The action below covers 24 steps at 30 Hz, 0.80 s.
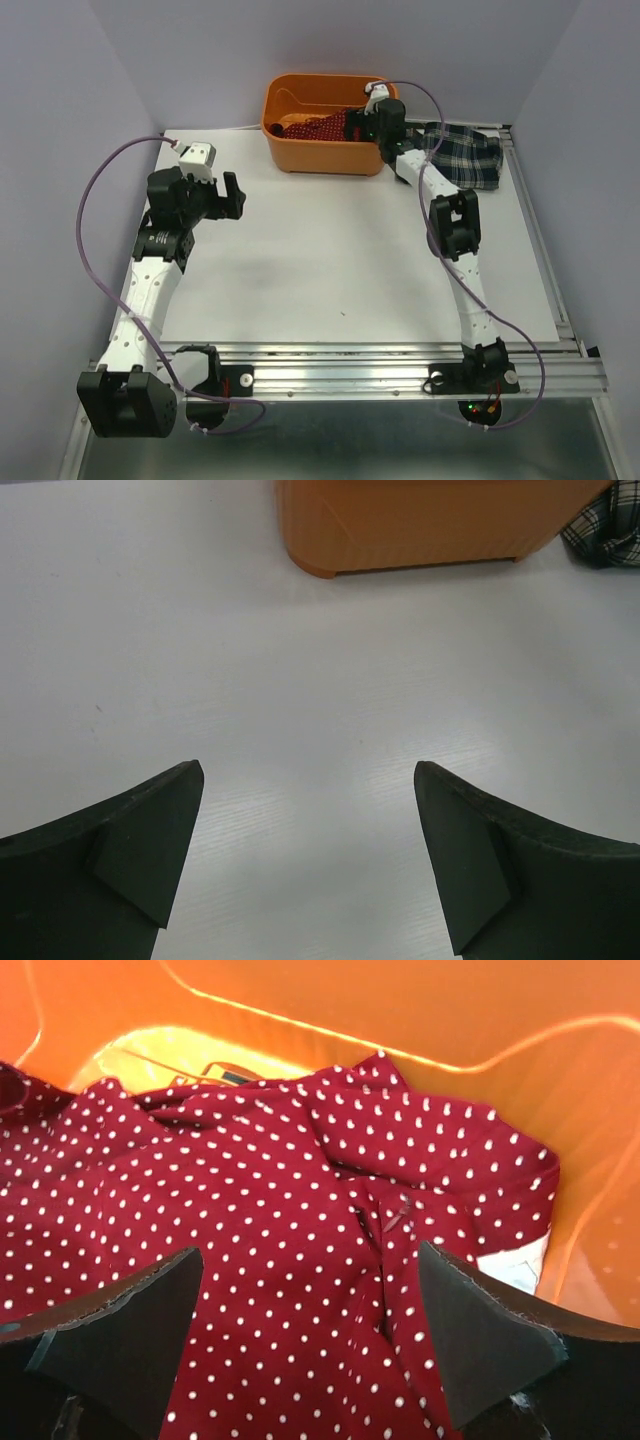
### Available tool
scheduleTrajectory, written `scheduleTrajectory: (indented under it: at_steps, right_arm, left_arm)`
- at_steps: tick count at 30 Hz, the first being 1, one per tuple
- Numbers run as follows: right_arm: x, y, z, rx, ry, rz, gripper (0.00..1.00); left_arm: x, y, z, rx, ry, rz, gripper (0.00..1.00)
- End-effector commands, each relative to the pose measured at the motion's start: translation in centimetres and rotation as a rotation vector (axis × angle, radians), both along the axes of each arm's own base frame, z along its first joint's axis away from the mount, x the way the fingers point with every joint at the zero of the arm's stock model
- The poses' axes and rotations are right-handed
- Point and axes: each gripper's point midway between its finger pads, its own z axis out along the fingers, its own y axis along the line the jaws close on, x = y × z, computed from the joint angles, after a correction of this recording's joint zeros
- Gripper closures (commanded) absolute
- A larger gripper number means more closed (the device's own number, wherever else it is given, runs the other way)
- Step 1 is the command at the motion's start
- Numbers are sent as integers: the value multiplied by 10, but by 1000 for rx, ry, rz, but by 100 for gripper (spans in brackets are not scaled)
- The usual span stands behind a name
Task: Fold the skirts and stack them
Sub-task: Grab the skirt from the pile
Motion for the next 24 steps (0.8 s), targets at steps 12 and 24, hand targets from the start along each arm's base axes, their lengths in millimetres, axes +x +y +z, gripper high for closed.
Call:
scheduleTrajectory:
  at_steps: [12, 24]
  right_arm:
    - [-39, 39, -52, -255, 72, 196, 7]
    - [-59, 47, -111, -337, 185, 354, 28]
  left_arm:
    - [12, -3, 4, 11, -28, -17, 1]
    - [14, -6, 3, 0, -5, -25, 1]
